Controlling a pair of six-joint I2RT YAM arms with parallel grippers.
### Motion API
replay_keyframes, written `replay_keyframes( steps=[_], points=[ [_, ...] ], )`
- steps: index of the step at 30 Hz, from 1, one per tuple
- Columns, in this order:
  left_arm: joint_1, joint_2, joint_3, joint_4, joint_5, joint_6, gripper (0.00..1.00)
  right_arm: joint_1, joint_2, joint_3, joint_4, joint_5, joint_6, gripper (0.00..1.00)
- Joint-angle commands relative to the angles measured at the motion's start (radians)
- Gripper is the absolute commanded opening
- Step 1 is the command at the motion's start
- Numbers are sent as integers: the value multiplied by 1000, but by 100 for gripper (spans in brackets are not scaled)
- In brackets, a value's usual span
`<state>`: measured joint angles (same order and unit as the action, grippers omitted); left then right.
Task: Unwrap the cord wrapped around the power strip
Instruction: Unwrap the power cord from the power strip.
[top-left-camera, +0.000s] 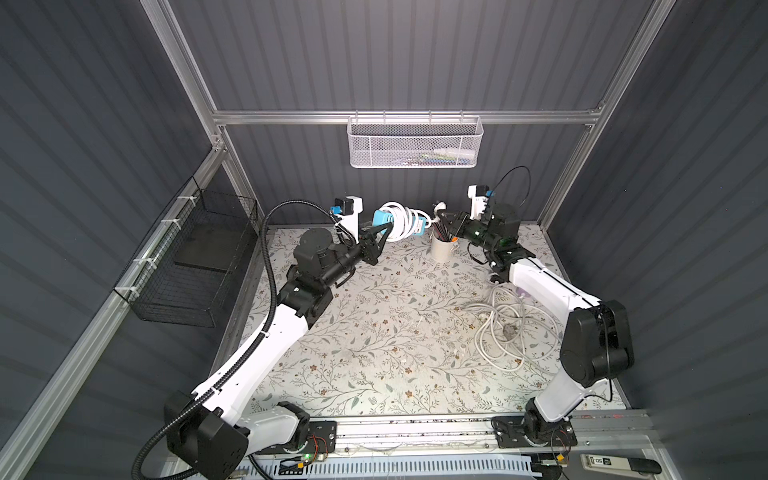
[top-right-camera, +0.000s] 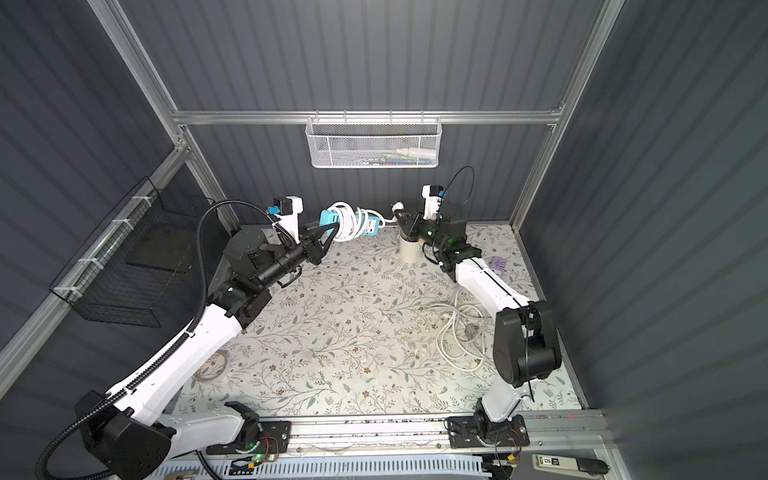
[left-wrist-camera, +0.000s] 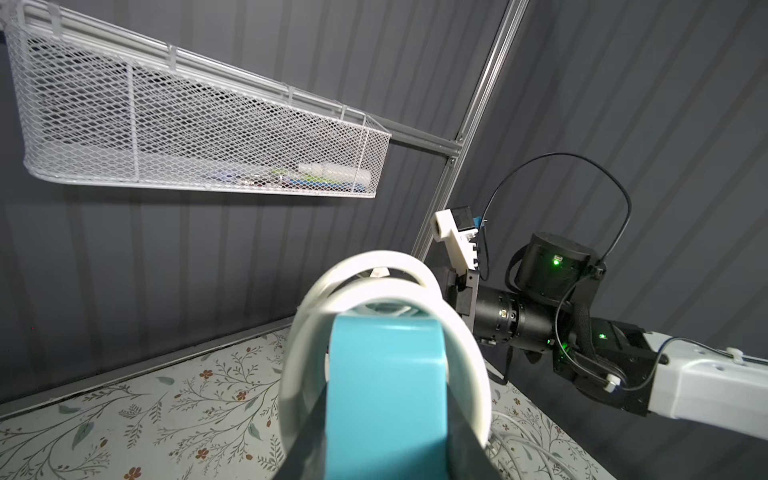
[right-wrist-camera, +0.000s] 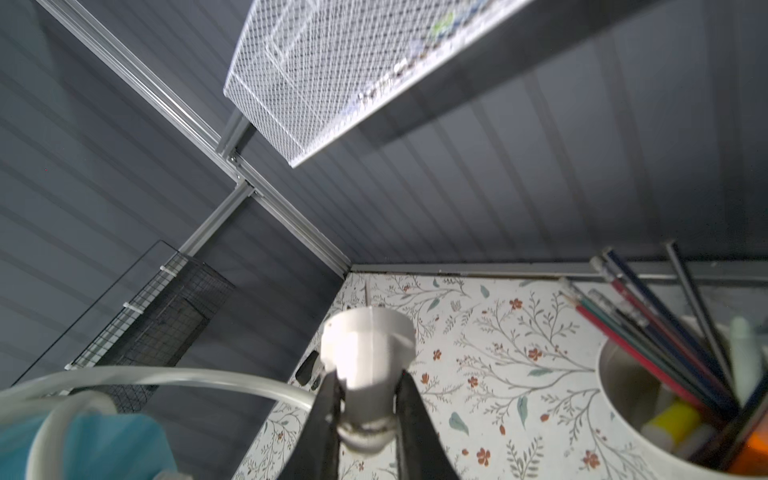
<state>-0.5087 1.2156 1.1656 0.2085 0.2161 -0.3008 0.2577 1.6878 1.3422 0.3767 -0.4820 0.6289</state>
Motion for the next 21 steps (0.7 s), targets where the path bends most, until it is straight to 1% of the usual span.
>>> replay_keyframes(
  steps=[1, 8, 11, 13, 18, 21],
  points=[
    [9, -56, 1, 153, -24, 4, 0, -37, -63, 36, -31, -14, 2, 0],
    [9, -23, 7, 149, -49, 33, 0, -80, -205, 9, -53, -123, 38, 0],
    [9, 2, 22, 149, -23, 18, 0, -83, -255, -9, -67, -132, 32, 0],
    [9, 6, 23, 153, -27, 17, 0, -90, -278, -19, -68, -137, 36, 0],
    [9, -6, 29, 140, -80, 73, 0, -106, -318, -54, -72, -161, 68, 0],
    [10, -6, 47, 121, -100, 114, 0, -110, -351, -103, -72, -180, 87, 0]
  ],
)
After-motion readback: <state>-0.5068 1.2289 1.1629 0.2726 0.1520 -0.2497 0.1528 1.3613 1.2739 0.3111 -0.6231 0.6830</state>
